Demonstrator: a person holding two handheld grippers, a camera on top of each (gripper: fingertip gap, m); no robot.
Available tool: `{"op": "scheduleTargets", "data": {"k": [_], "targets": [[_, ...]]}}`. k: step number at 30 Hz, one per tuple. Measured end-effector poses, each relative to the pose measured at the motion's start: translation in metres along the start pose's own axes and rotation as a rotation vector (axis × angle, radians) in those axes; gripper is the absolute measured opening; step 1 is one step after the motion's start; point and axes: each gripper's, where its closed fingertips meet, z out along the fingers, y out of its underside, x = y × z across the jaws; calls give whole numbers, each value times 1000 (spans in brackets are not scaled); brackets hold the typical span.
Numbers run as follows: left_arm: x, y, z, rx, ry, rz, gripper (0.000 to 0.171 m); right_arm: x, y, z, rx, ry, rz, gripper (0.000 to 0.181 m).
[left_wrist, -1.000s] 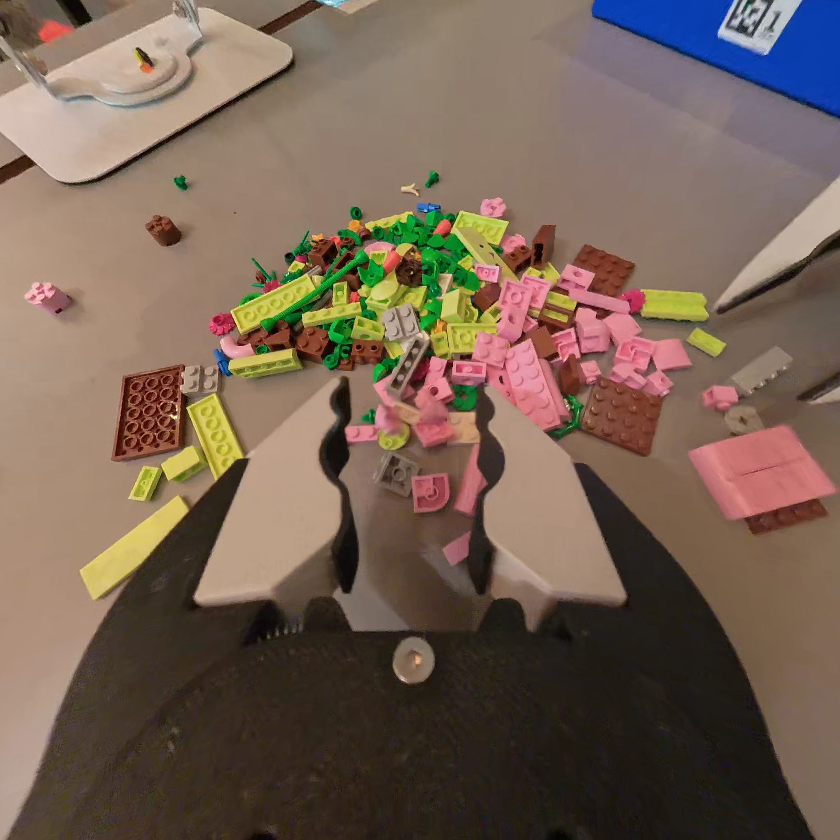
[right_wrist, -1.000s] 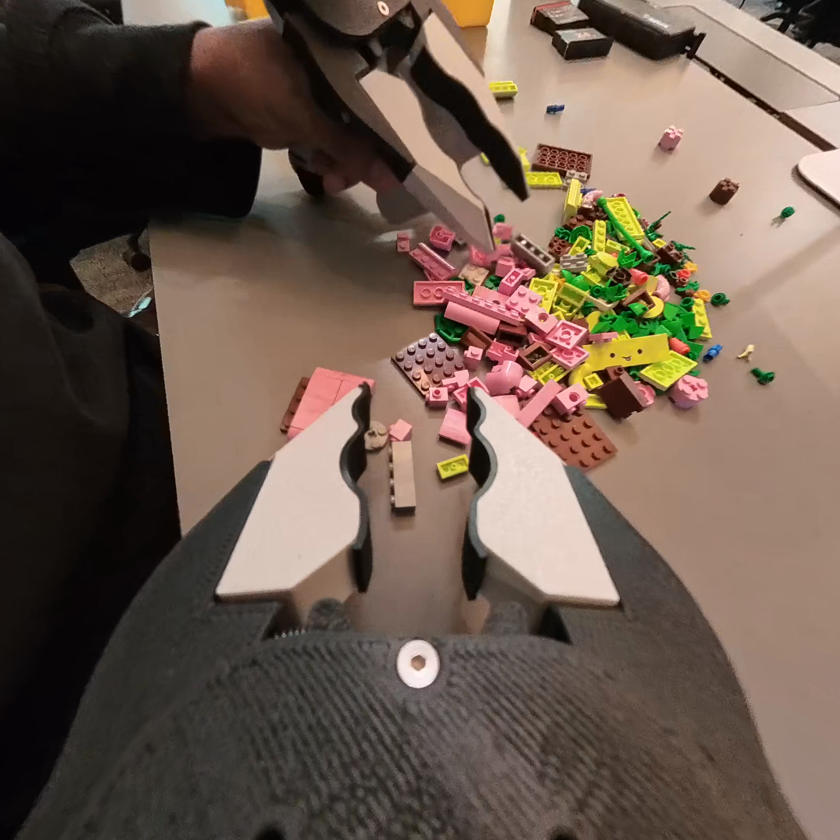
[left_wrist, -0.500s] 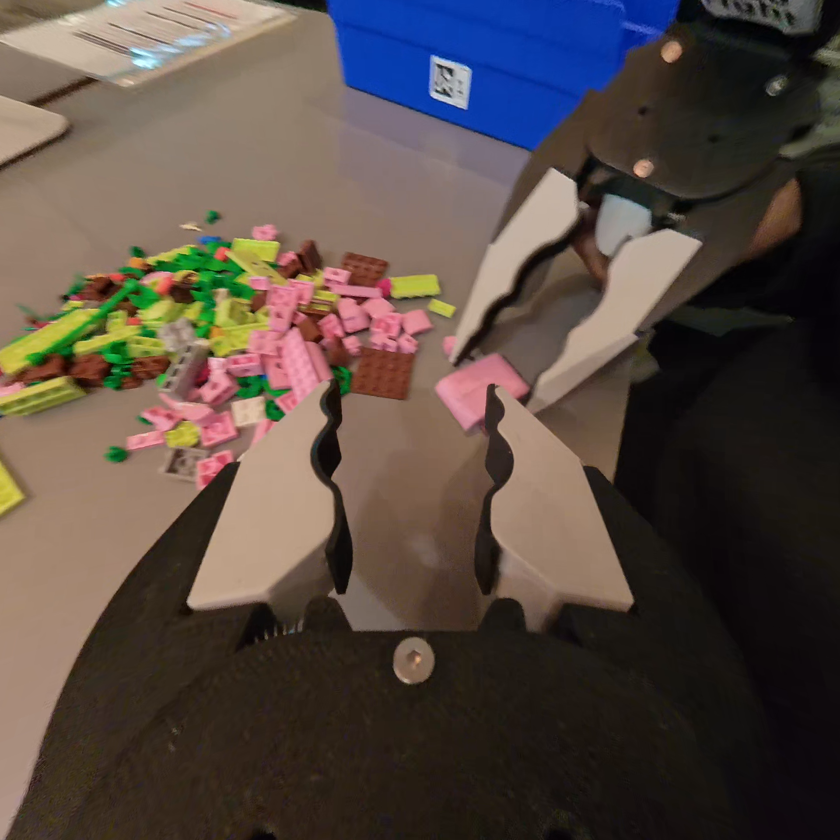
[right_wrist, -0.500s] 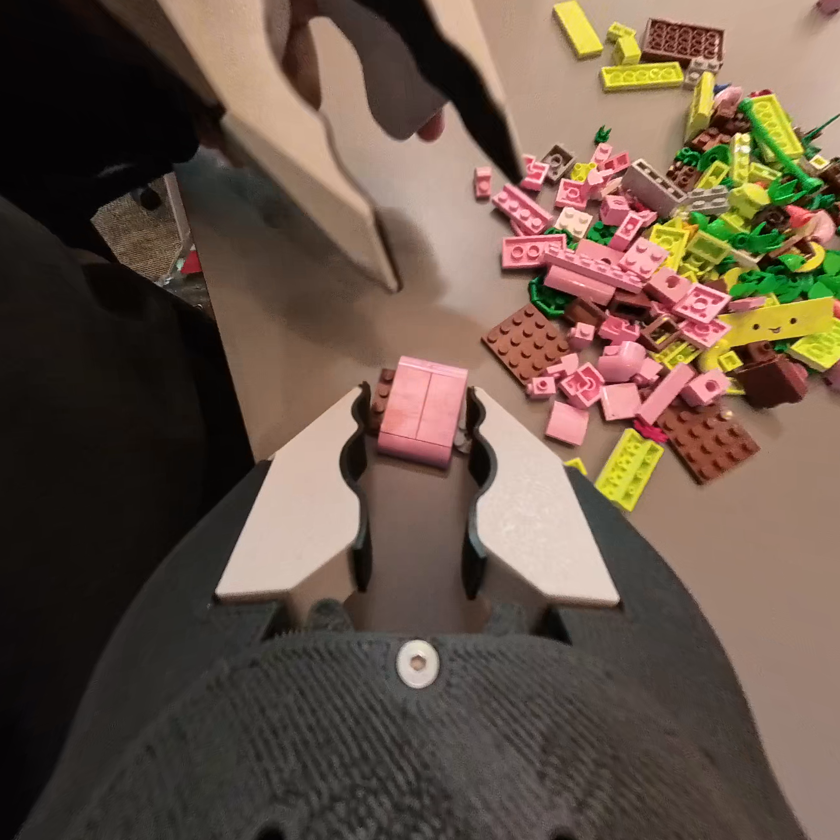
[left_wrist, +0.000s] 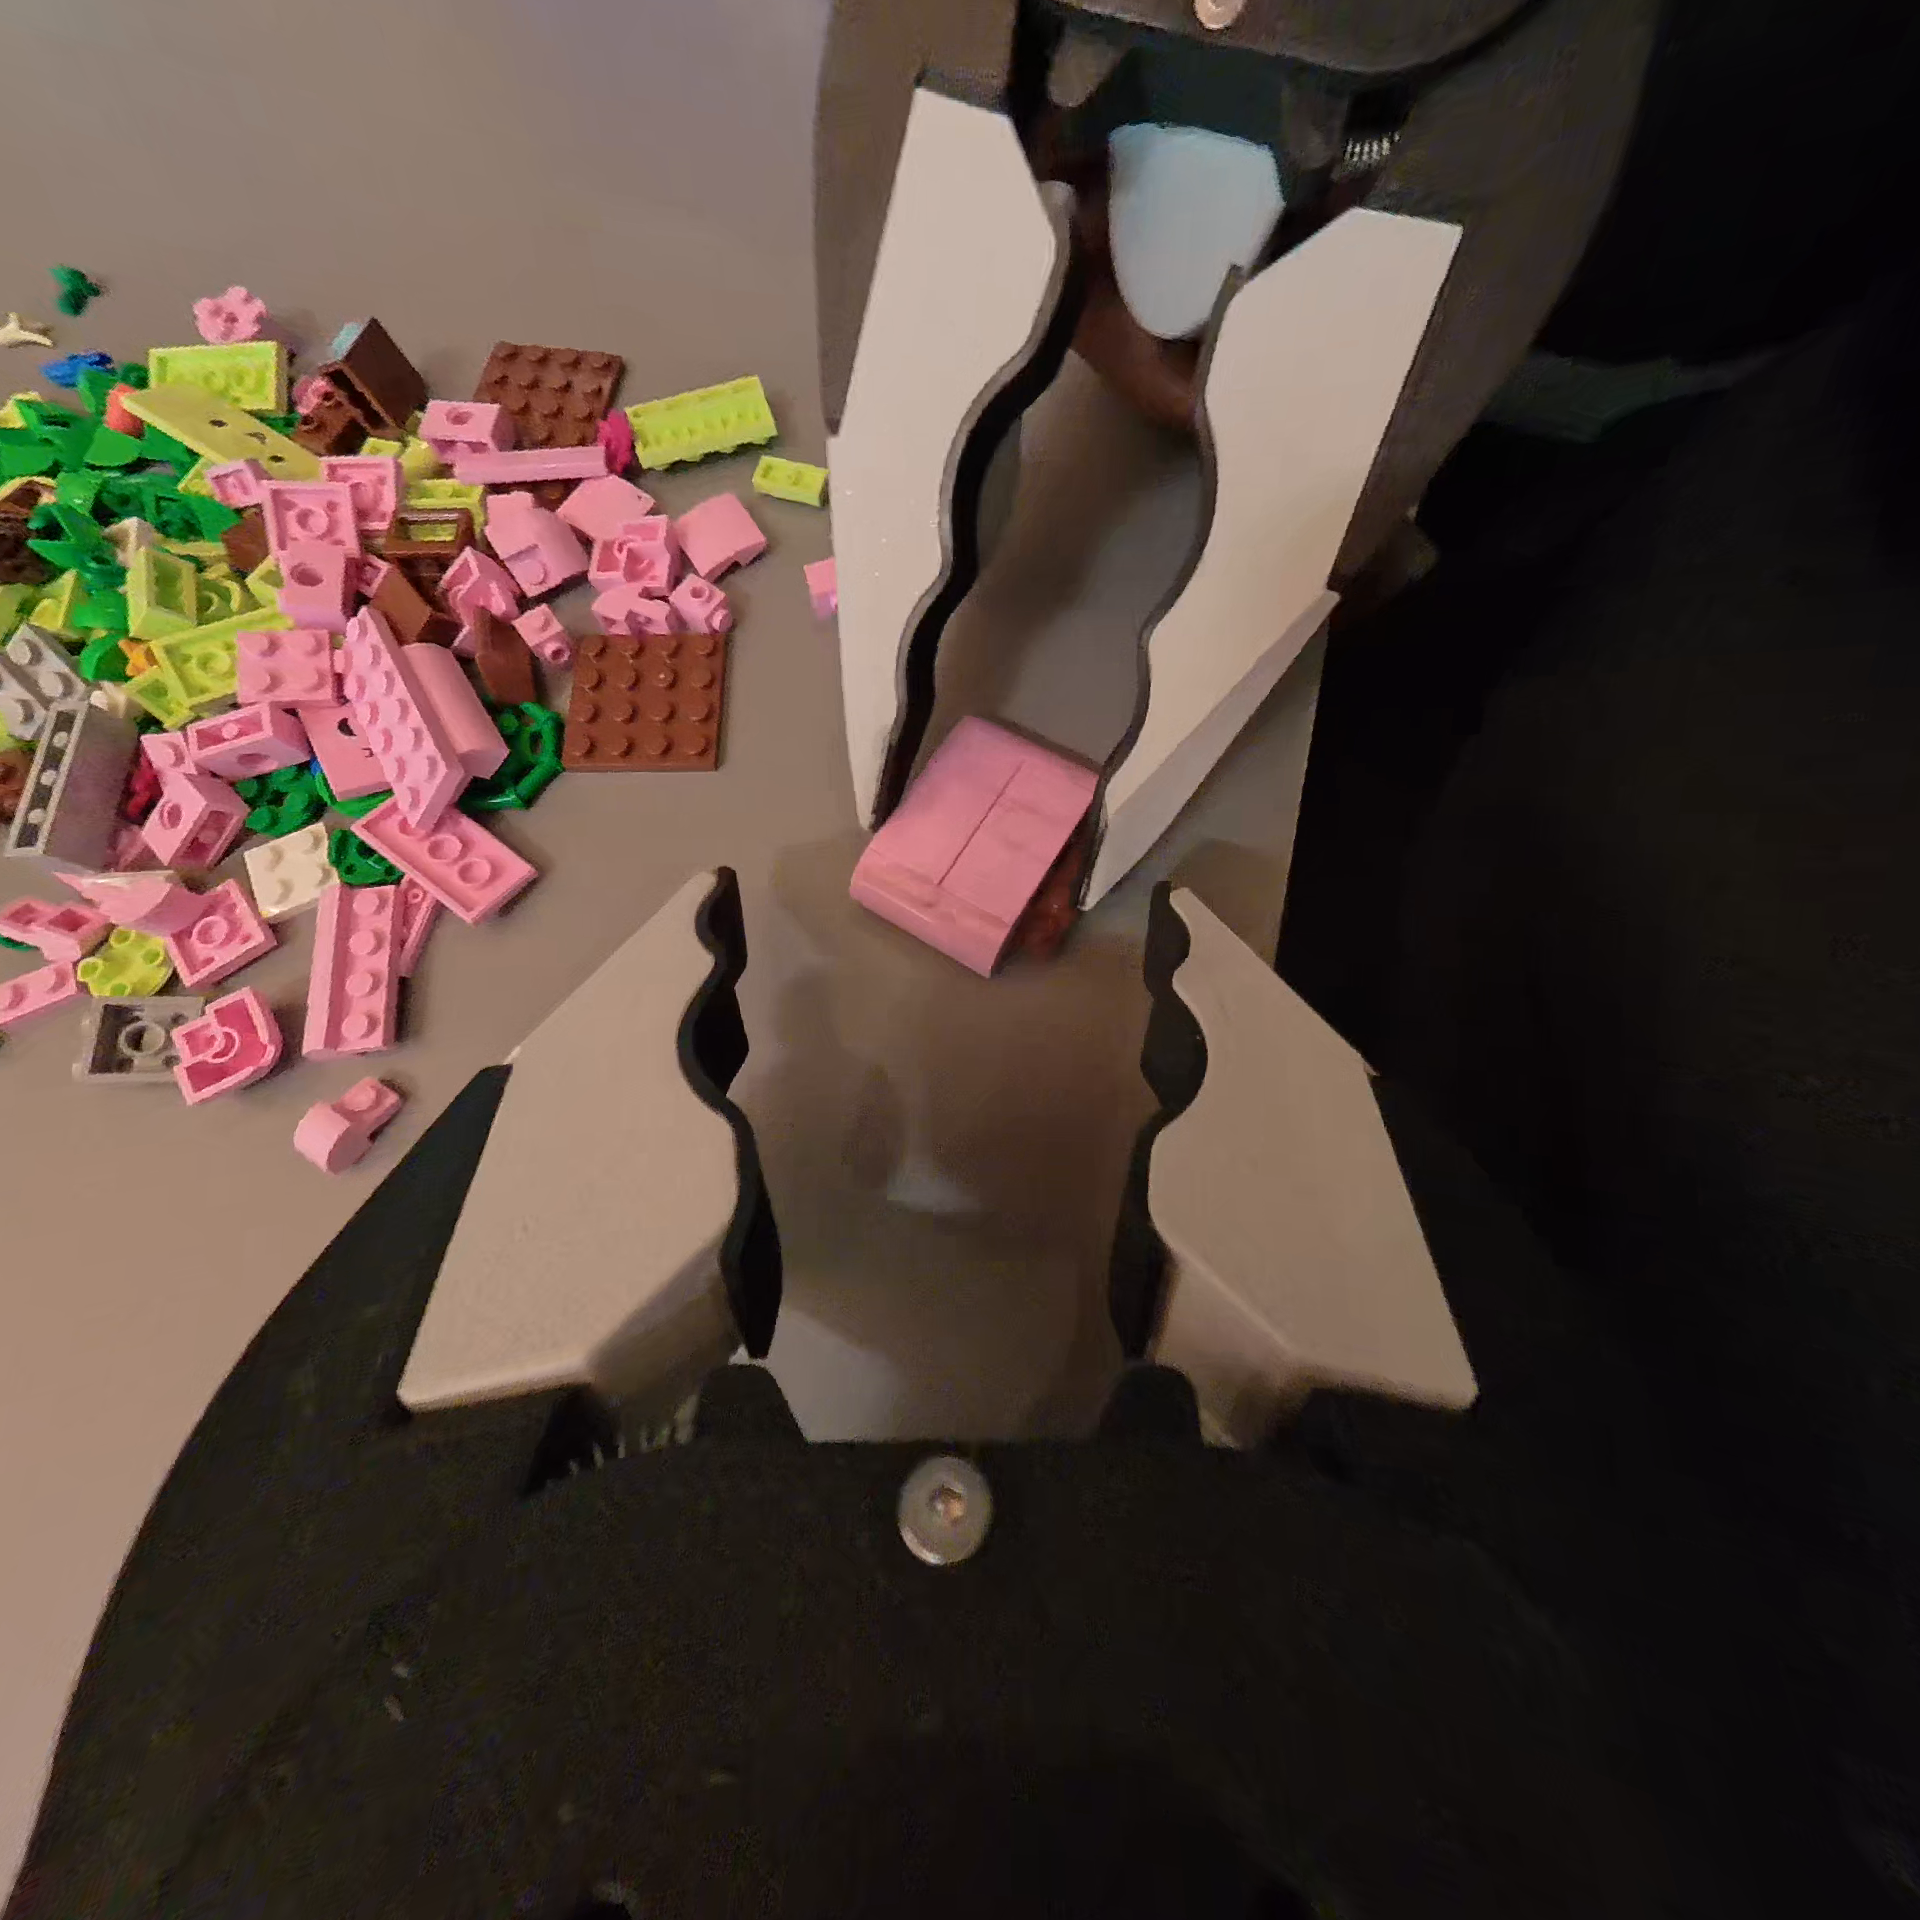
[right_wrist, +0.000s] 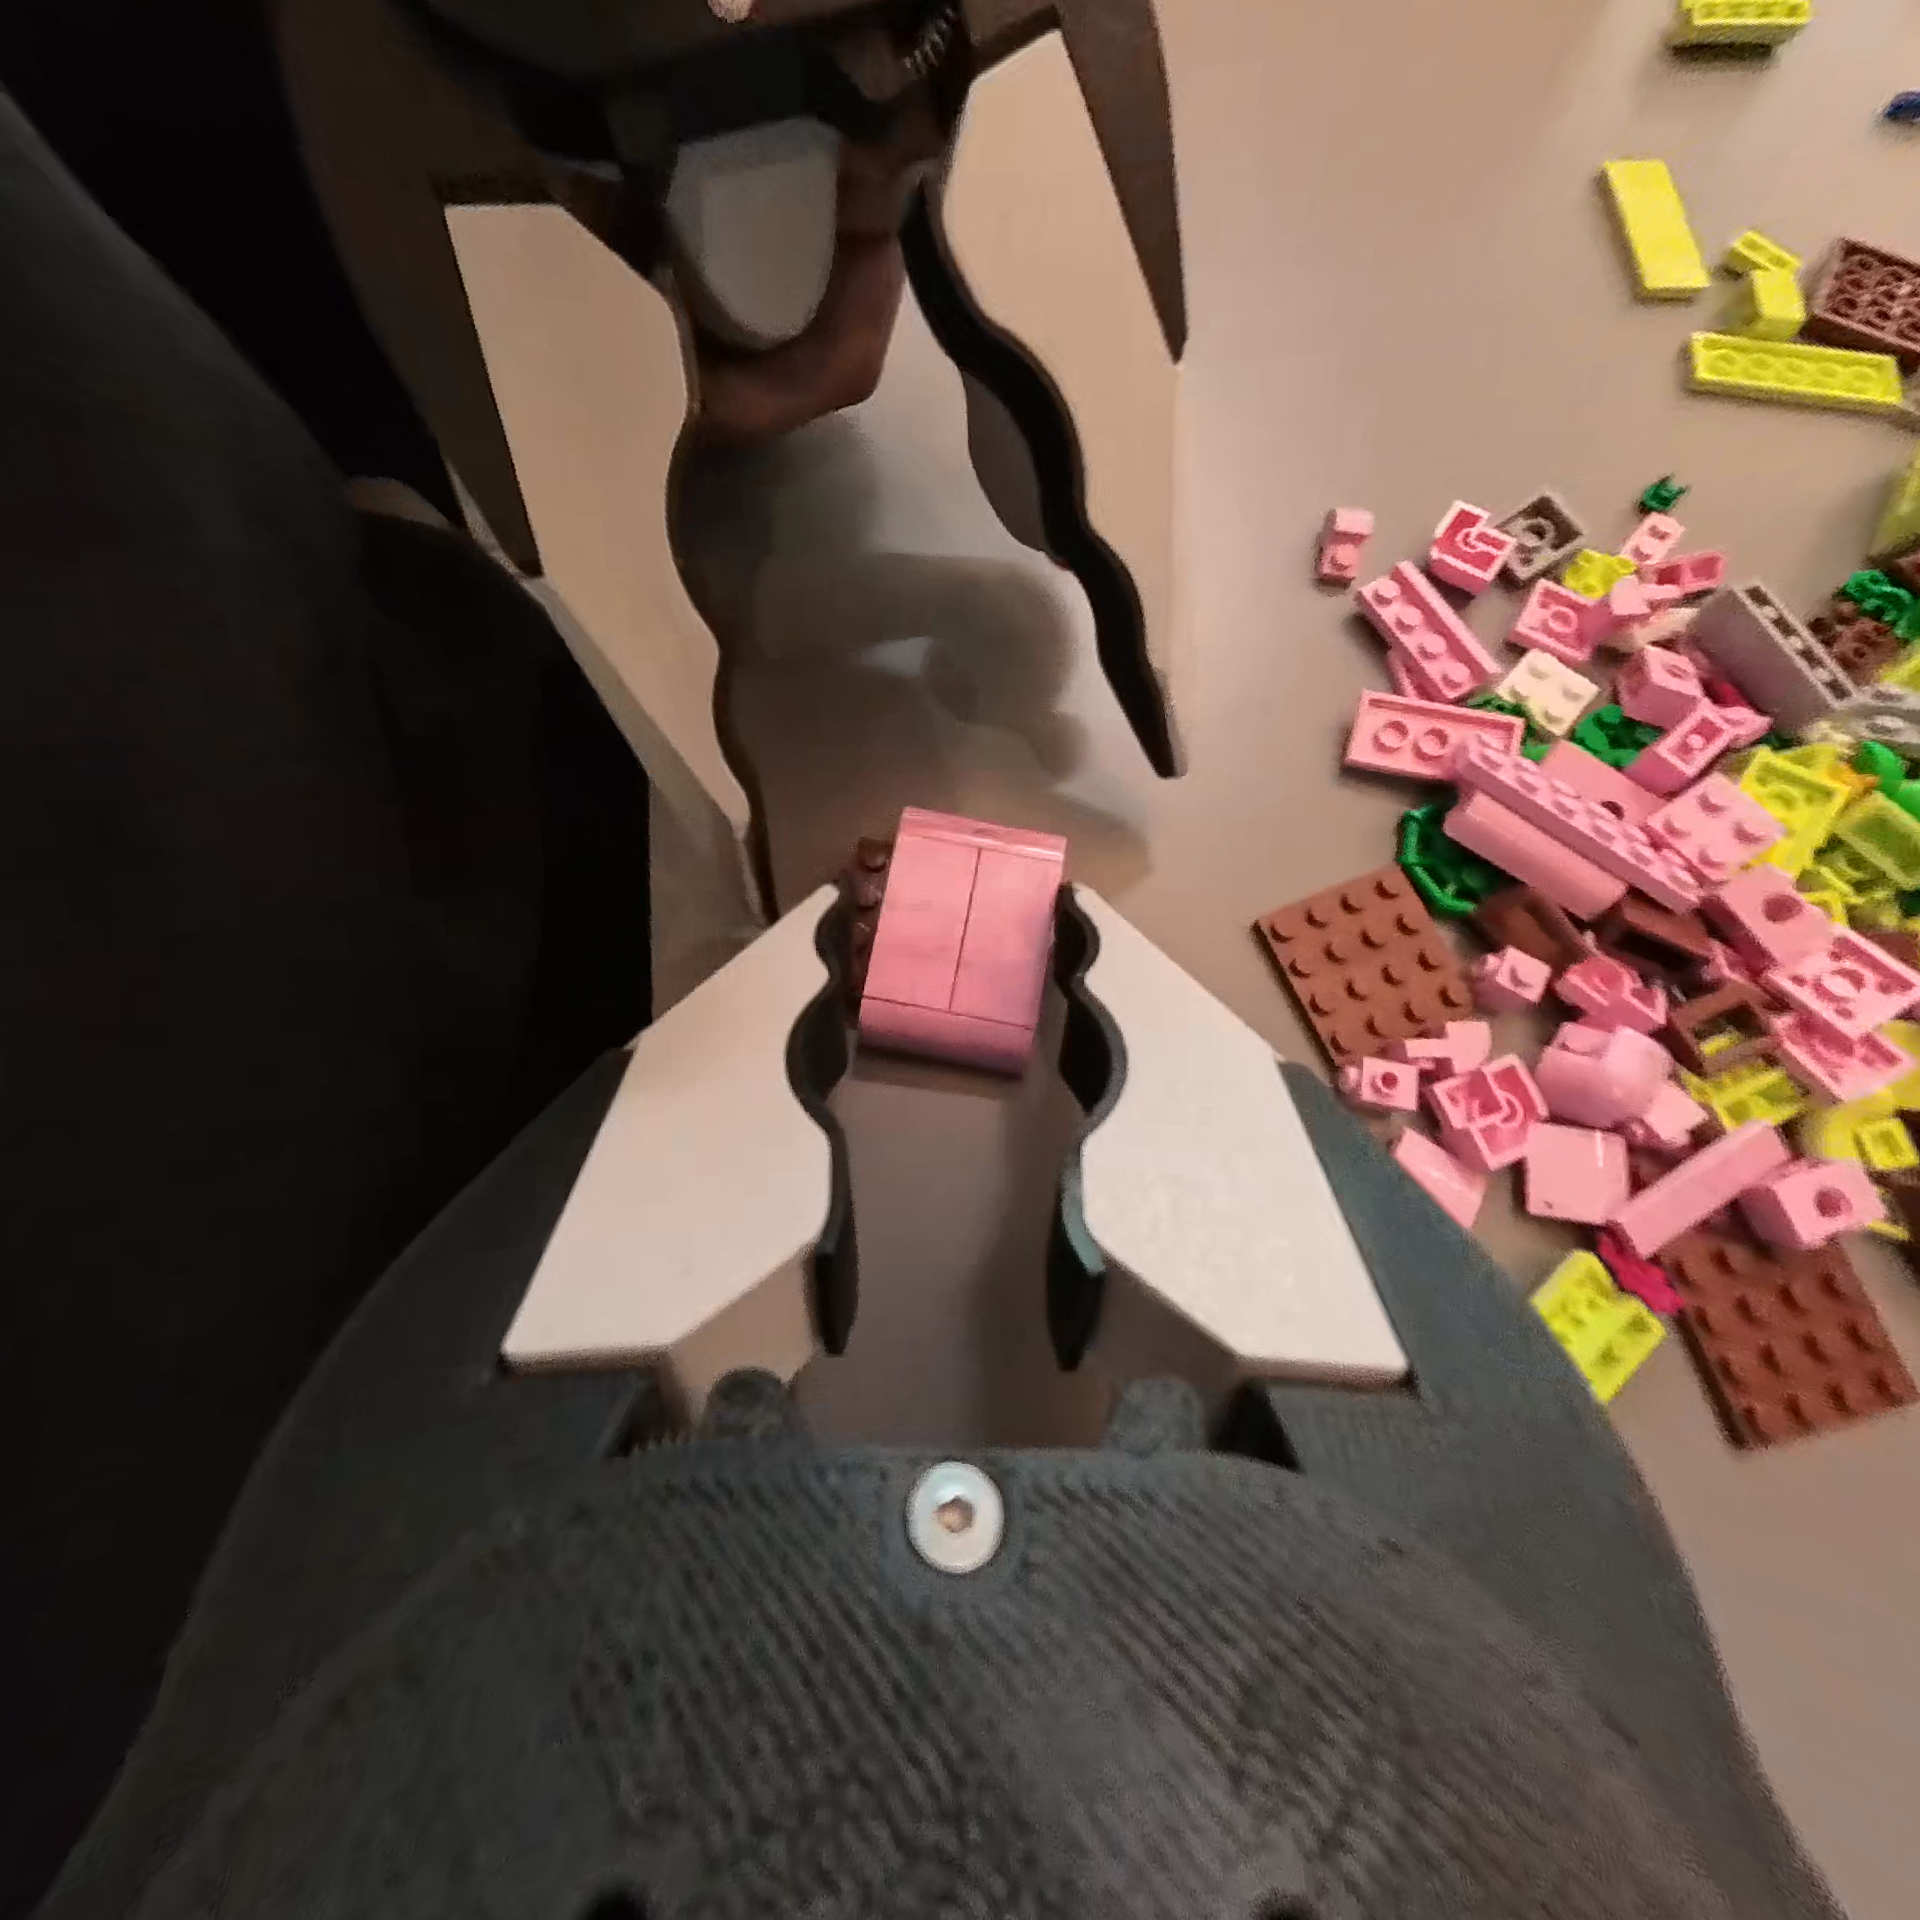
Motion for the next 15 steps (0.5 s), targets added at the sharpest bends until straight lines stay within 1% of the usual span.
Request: {"op": "scheduleTargets", "data": {"k": [2,4,5,7,9,11,13,14,15], "targets": [[2,2,2,-19,19,6,74,-1,-2,2,3,-20,-23,35],[-2,4,3,-32,-3,11,74,0,-4,1,14,-30,-19,35],[-6,2,1,-18,-28,7,74,3,-6,0,24,-28,1,35],[-17,-6,-6,53,-71,-36,76,12,-12,-6,84,-12,66,35],[-24,-17,-16,156,-63,-166,76,24,-25,-19,215,15,145,35],[-21,-35,-27,310,52,-360,71,33,-40,-37,372,43,185,35],[-20,-59,-43,525,209,-548,61,37,-56,-55,530,78,173,35],[-21,-68,-52,617,275,-625,52,40,-59,-61,578,104,171,35],[-22,-74,-57,681,324,-679,46,42,-61,-64,604,118,171,35]]}}
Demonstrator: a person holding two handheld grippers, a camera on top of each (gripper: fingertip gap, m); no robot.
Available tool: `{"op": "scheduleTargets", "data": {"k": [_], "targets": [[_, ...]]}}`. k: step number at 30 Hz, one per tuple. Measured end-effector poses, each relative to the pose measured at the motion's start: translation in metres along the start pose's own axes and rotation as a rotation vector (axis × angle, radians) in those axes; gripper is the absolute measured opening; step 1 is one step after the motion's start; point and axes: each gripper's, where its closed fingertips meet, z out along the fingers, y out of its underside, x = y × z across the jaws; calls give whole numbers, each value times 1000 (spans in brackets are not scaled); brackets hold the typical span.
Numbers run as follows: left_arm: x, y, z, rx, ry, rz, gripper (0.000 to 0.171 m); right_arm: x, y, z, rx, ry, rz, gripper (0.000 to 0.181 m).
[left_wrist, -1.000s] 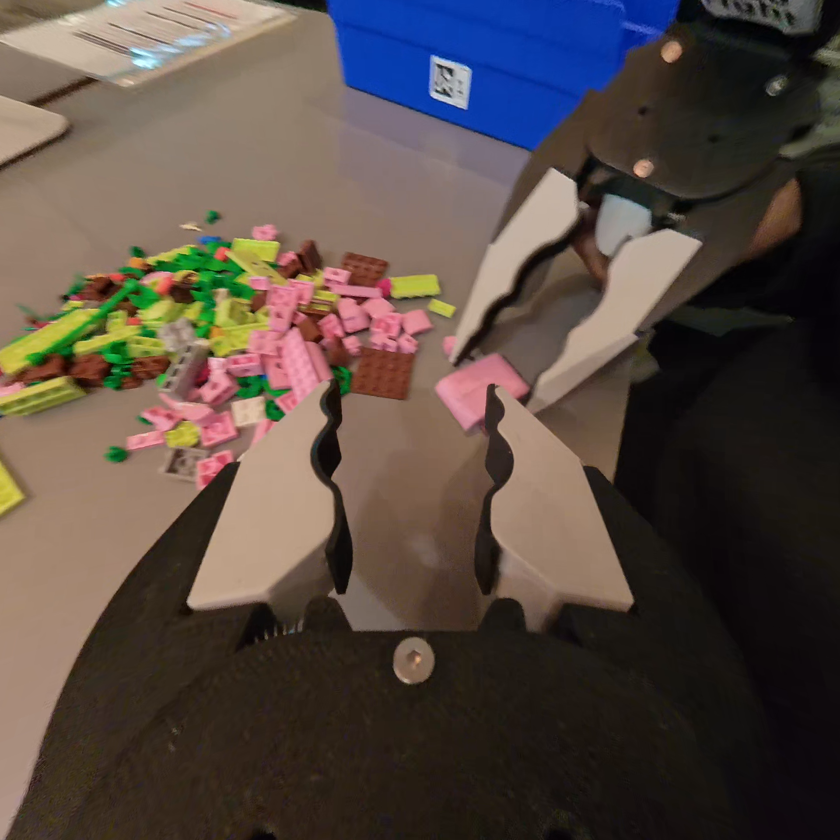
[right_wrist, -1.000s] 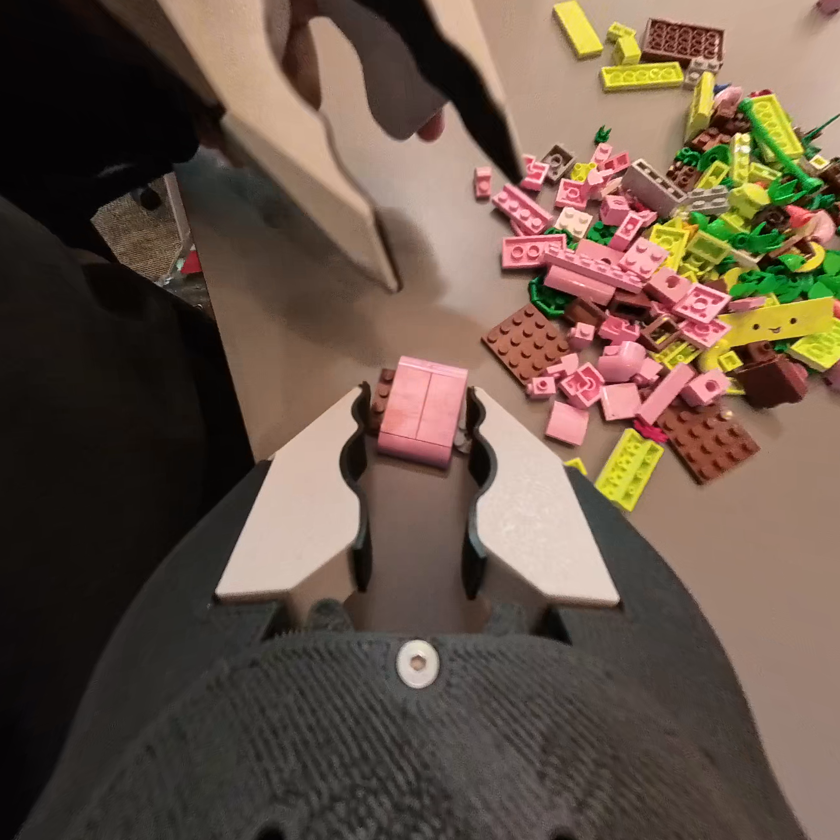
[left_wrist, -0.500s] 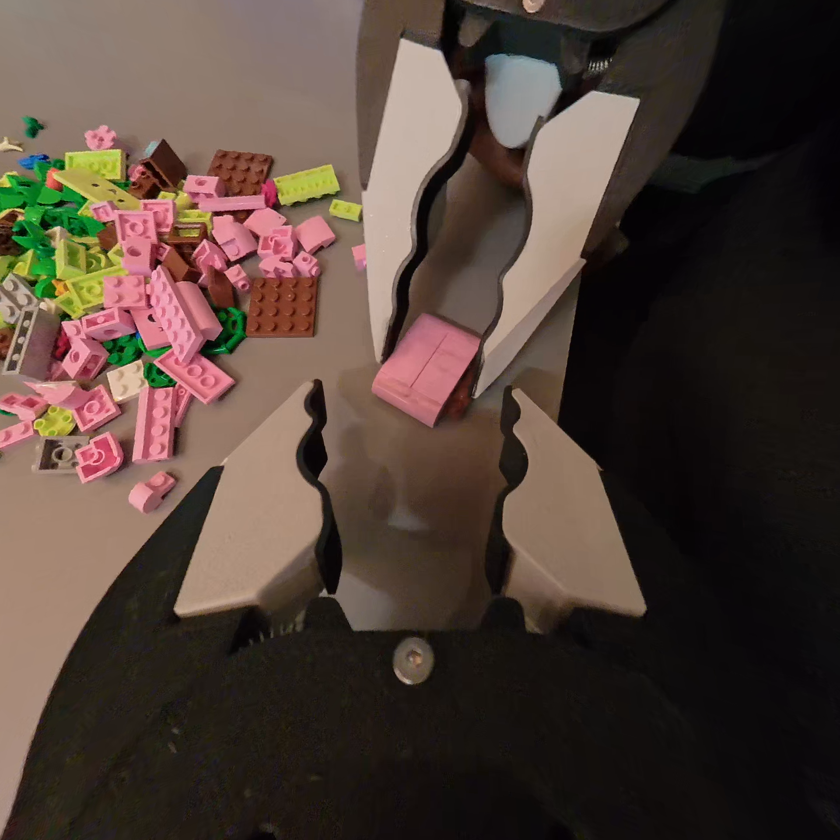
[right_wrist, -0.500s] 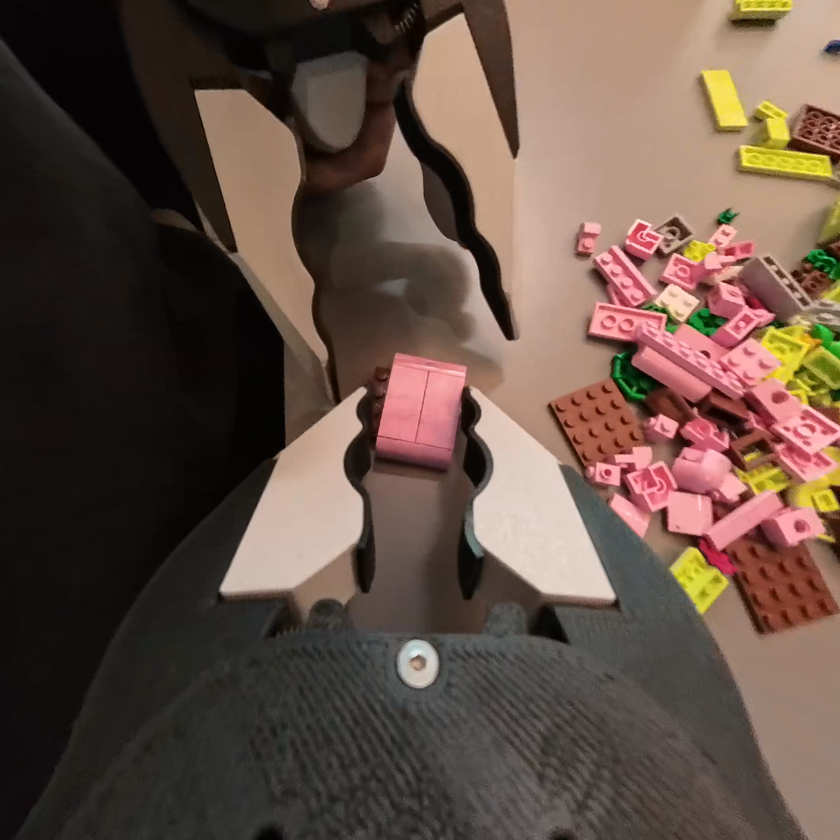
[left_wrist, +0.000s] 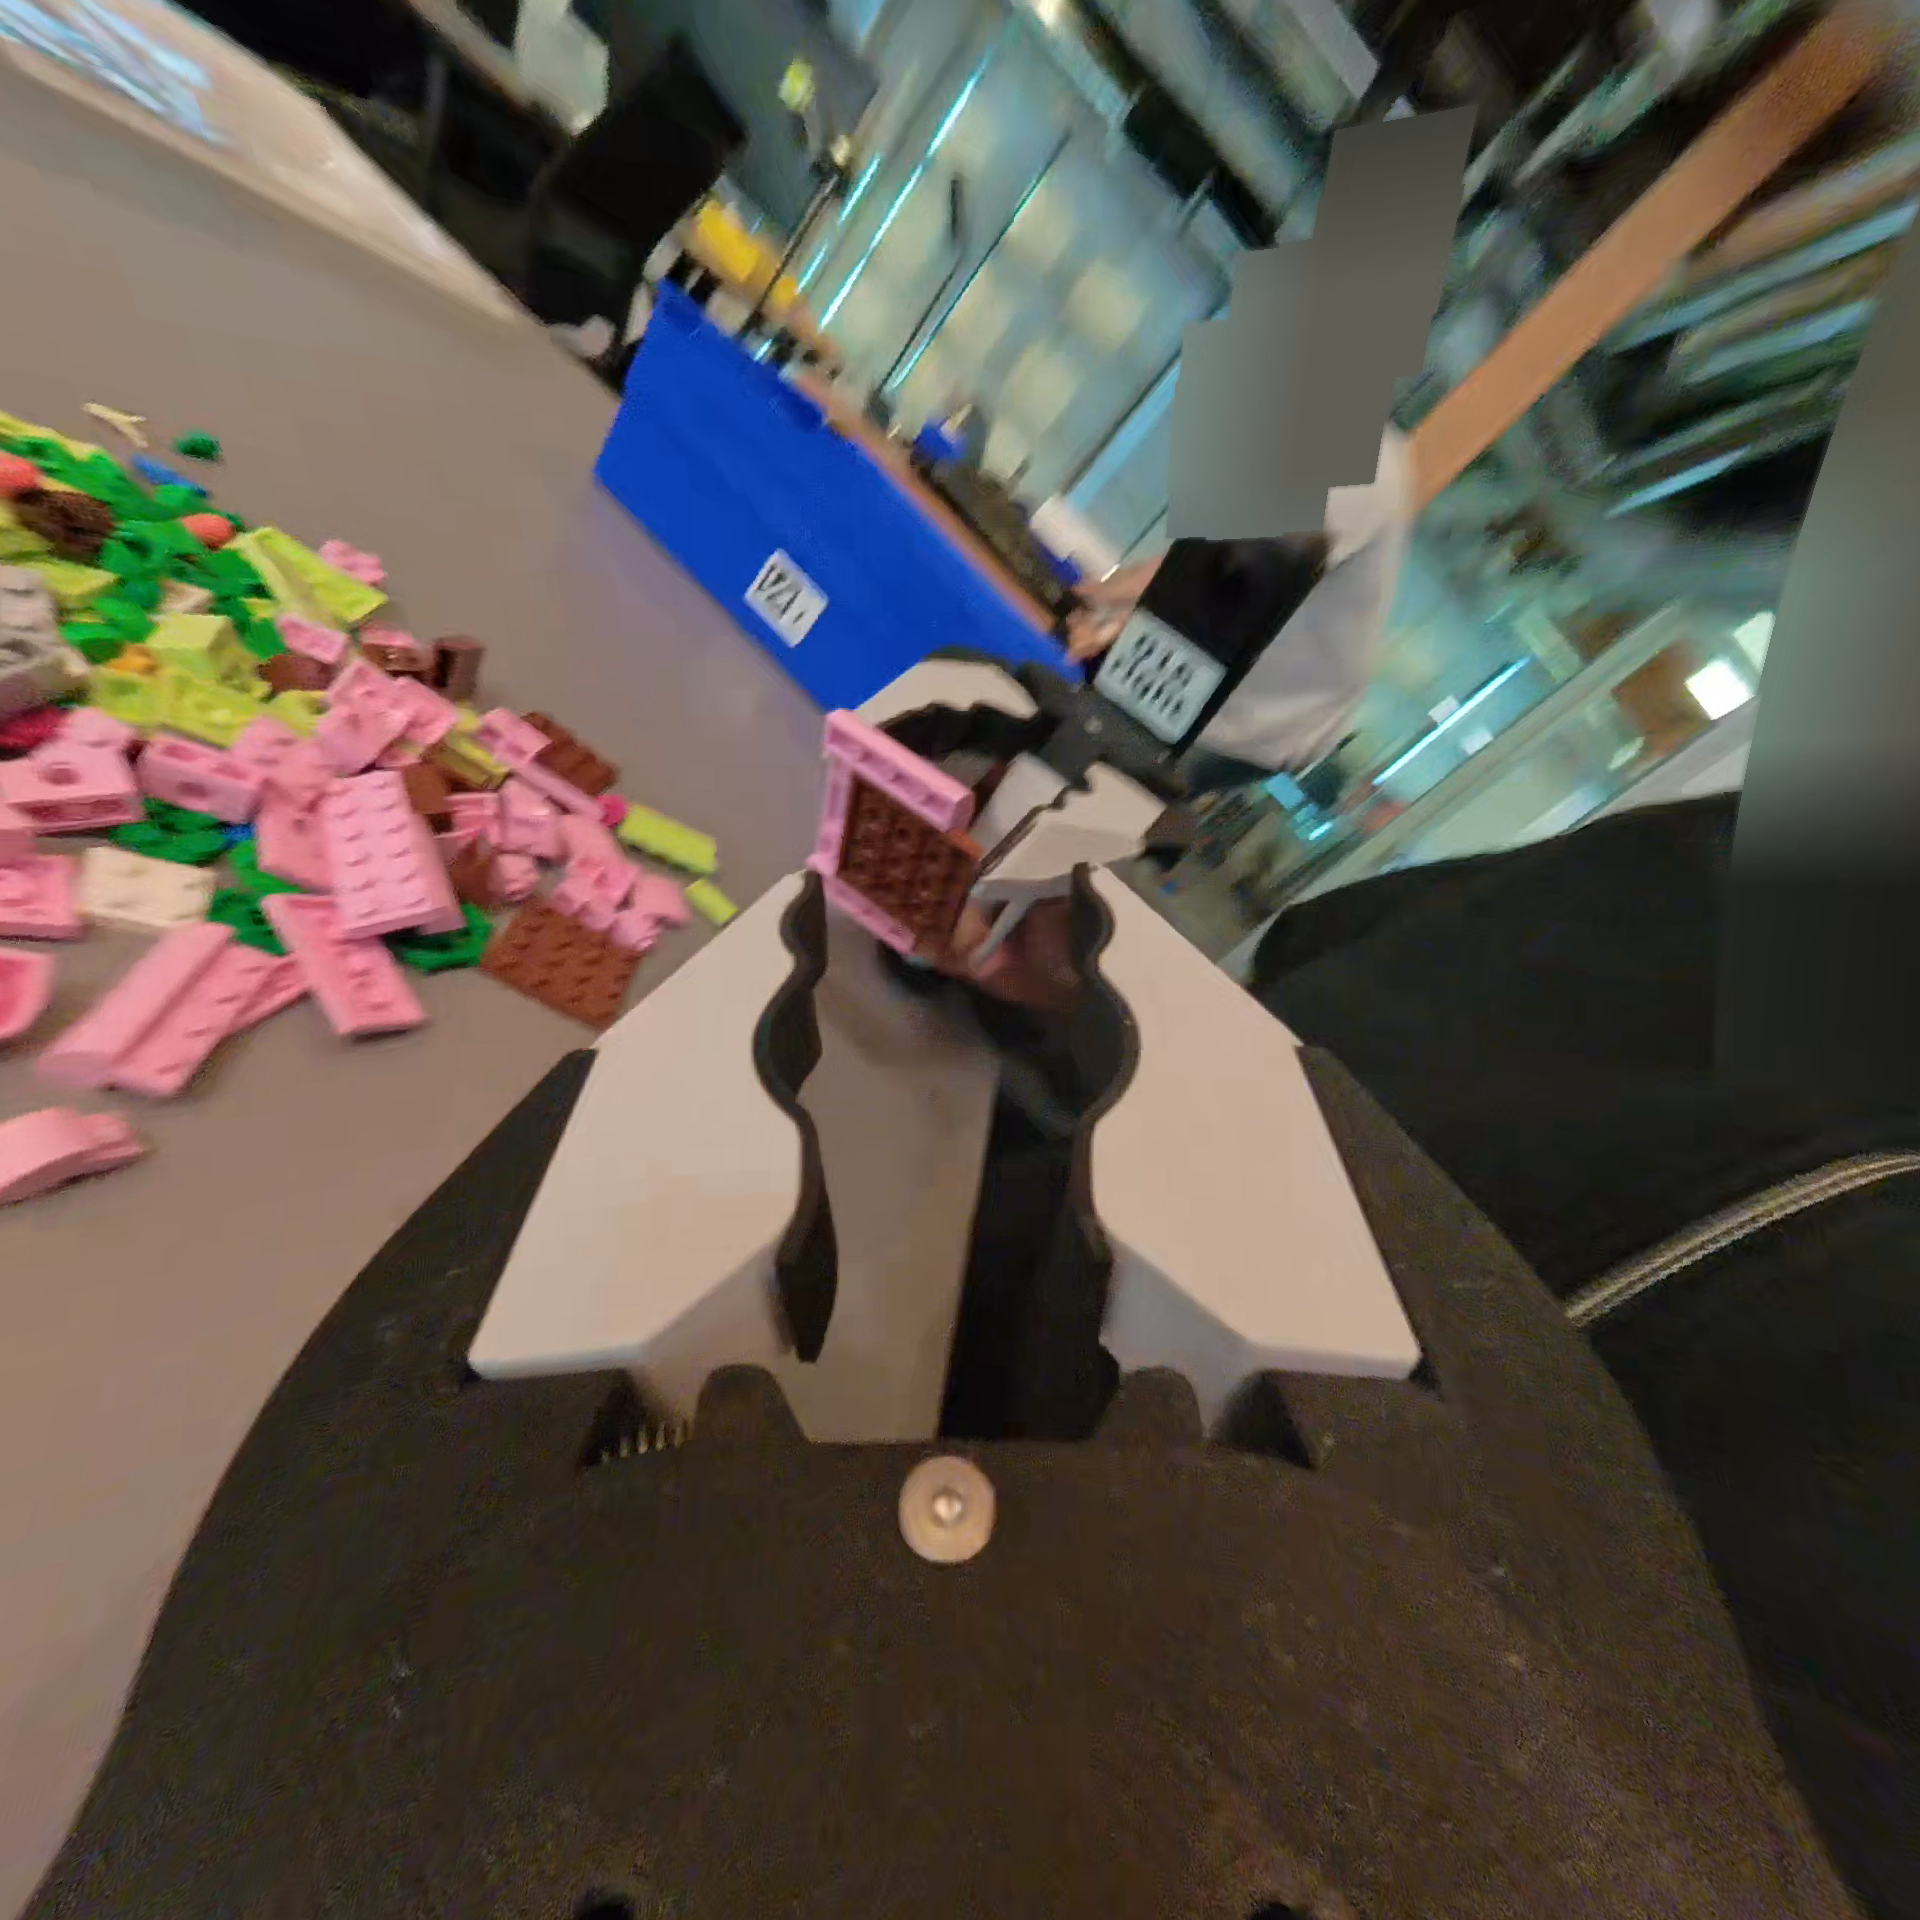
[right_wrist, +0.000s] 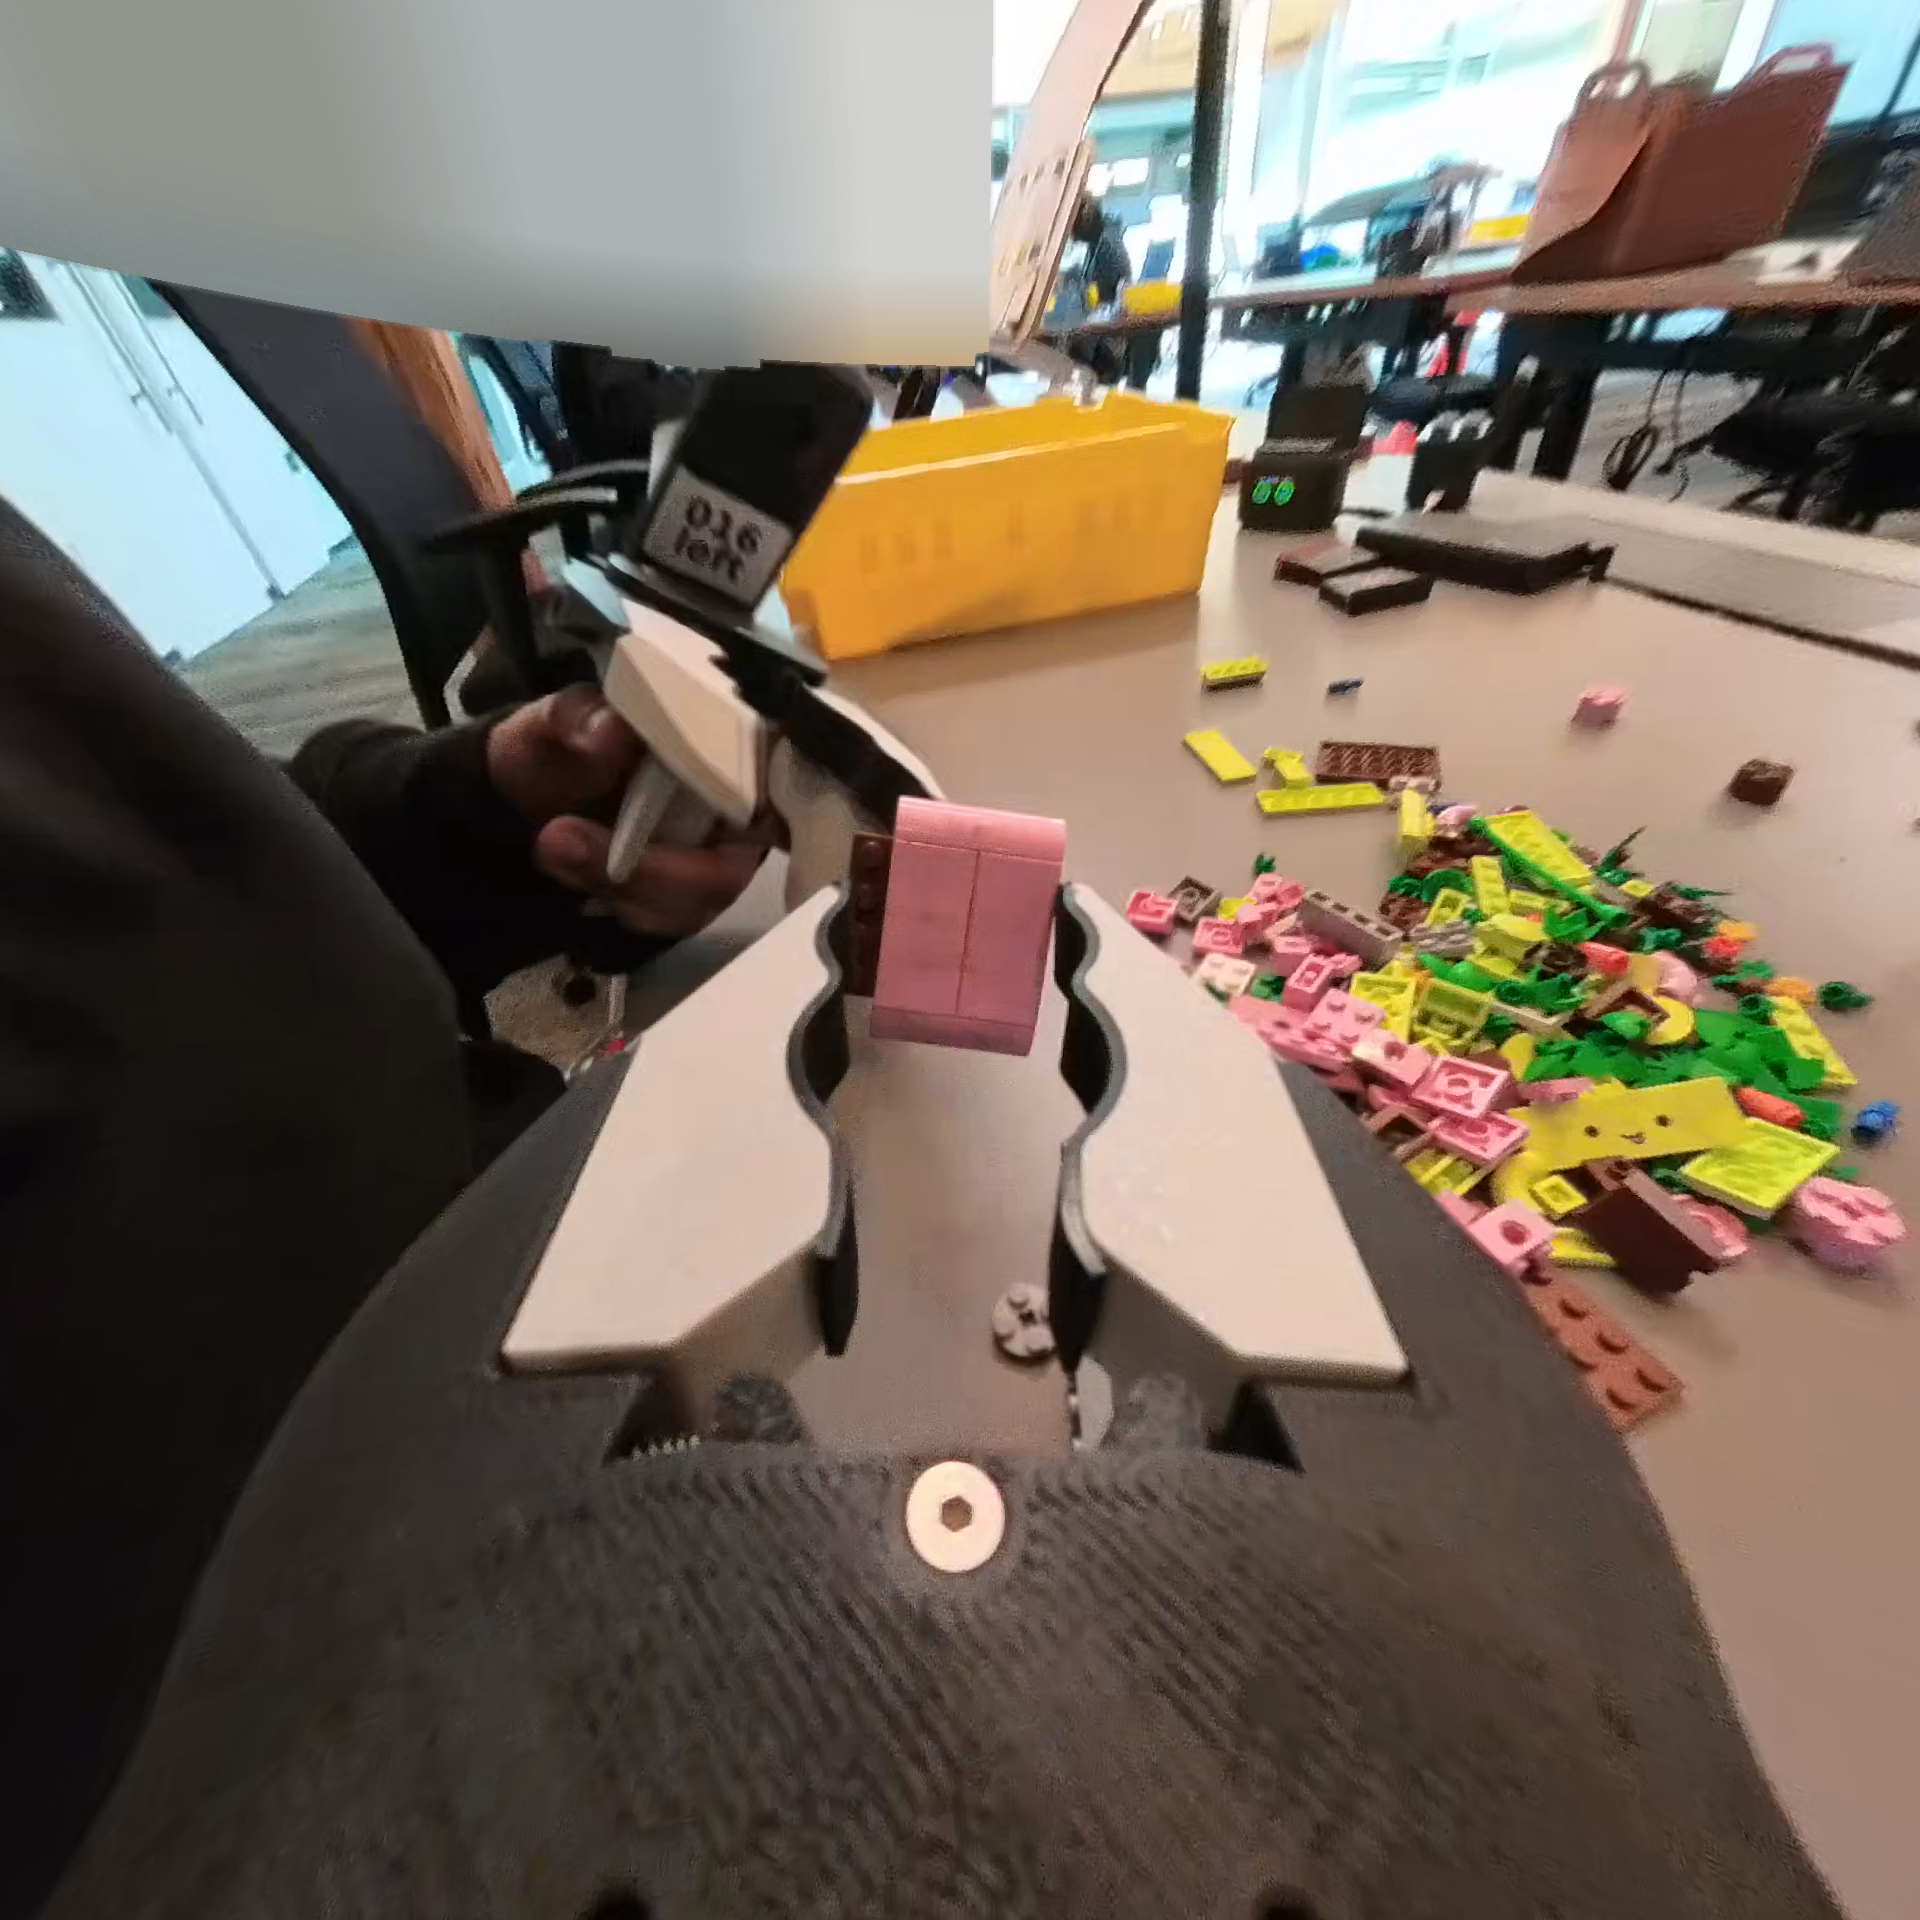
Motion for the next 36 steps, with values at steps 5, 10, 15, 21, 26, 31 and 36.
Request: {"op": "scheduleTargets", "data": {"k": [5,10,15,21,26,31,36], "targets": [[-5,9,12,-19,-40,2,38,6,3,4,-25,63,-9,35],[-6,6,12,12,-29,-30,22,4,4,8,-33,76,-28,35],[-8,6,5,38,-19,-57,5,0,6,8,-48,26,9,34],[-22,16,2,-47,-146,35,1,-1,12,8,-97,13,-33,48],[-47,30,-7,-231,-358,196,1,-7,30,5,-268,54,-491,76],[-61,39,-7,-370,-499,384,2,9,58,19,-482,165,-974,74],[-62,40,-7,-438,-572,597,2,4,67,33,-520,111,-1042,58]]}}
